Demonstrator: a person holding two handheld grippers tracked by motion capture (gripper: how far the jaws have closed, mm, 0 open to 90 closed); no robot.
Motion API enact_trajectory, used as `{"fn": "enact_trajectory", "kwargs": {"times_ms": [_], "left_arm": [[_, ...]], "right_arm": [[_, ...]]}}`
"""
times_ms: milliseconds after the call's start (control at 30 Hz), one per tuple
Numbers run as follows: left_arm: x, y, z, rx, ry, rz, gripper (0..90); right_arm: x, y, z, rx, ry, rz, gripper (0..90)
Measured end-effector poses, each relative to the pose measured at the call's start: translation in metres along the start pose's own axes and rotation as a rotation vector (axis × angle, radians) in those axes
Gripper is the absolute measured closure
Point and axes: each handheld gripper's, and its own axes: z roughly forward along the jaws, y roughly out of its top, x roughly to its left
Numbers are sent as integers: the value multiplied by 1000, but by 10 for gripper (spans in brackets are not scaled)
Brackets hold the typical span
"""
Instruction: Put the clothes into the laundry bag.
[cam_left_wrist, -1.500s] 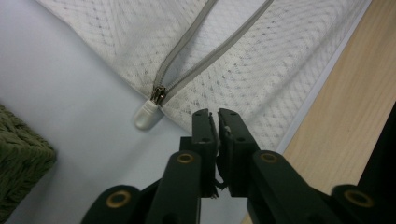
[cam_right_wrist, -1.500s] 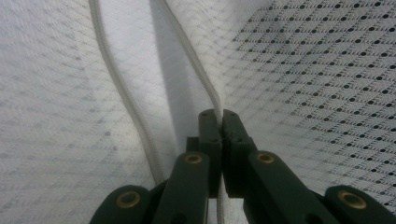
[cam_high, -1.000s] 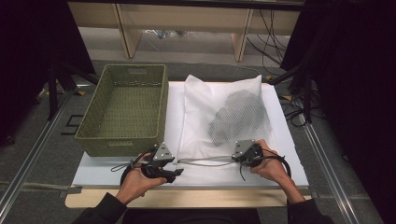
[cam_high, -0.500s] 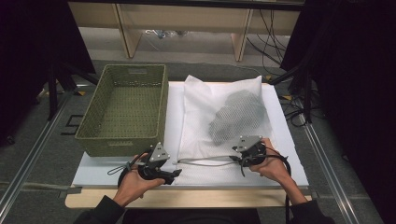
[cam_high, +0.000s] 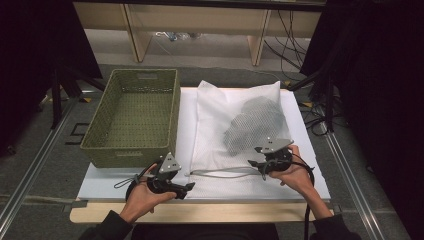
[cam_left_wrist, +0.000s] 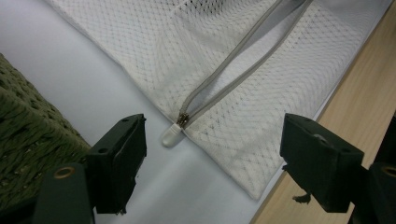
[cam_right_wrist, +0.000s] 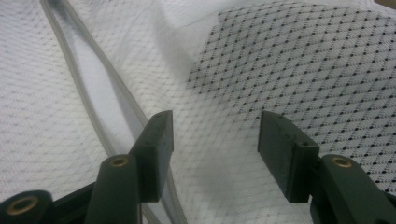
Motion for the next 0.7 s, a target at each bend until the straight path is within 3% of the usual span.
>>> {"fn": "enact_trajectory", "kwargs": {"times_ms": [100, 200, 300, 367, 467, 600, 700], "left_arm": [[1, 1, -2, -3, 5, 4, 211], [2, 0, -5, -13, 9, -6, 194], [6, -1, -8, -18, 12, -23, 189], [7, -1, -9, -10, 29, -14, 183], [8, -2, -10, -30, 32, -35, 180], [9, -5, -12, -30, 34, -34, 174], [11, -6, -15, -16, 42, -22, 174]], "right_arm": [[-3, -1, -3, -25, -3, 34, 450], [-5, -1, -4, -43, -1, 36, 443], [-7, -2, -10, -57, -39, 68, 430], [-10, -3, -11, -81, -40, 69, 425], [-11, -4, -13, -84, -44, 91, 415], [-13, -7, -19, -107, -37, 137, 407], [-14, -9, -20, -119, -42, 132, 404]]}}
